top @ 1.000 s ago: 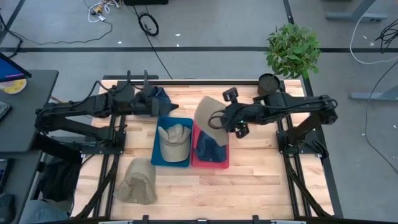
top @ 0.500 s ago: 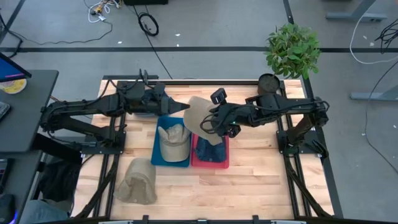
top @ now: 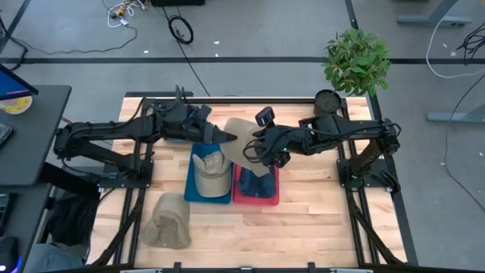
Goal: Pick & Place hat
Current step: Put the top brown cap into the blue bin
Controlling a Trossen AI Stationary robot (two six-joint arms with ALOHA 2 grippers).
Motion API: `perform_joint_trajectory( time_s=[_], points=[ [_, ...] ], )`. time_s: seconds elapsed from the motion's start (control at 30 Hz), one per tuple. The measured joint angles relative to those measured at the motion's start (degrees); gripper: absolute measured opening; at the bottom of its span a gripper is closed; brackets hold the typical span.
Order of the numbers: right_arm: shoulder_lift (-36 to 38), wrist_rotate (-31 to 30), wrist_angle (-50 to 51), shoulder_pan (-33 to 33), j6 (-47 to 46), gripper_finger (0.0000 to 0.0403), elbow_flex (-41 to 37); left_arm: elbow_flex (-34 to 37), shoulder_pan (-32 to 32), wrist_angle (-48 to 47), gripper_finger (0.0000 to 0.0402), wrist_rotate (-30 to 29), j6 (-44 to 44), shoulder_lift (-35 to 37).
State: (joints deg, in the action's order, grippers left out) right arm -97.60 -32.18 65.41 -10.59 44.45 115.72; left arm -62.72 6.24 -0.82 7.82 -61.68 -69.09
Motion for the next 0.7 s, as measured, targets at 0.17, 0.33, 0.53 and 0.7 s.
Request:
perform_joint_trajectory(
  time_s=[0.17, 0.33, 0.53, 0.7],
  points=[
    [0.0, -1.1, -0.3, 0.0, -0.6, 0.0004, 0.0, 0.0, 0.3, 1.0, 0.0016, -1.2, 2.6, 0.0],
    [0.6, -1.9, -1.9, -0.3, -3.2, 0.0032, 0.0, 0.0, 1.3, 3.6, 0.0012, -0.5, 2.5, 0.0],
    [3.5, -1.2, -4.3, -0.3, -11.7, 0.0091, 0.0, 0.0, 3.3, 3.8, 0.0012, -2.2, 2.8, 0.2],
    [7.9, -4.0, 0.4, -0.3, -28.1, 0.0146, 0.0, 0.0, 5.4, 3.3, 0.0012, -3.1, 4.0, 0.8]
  ],
)
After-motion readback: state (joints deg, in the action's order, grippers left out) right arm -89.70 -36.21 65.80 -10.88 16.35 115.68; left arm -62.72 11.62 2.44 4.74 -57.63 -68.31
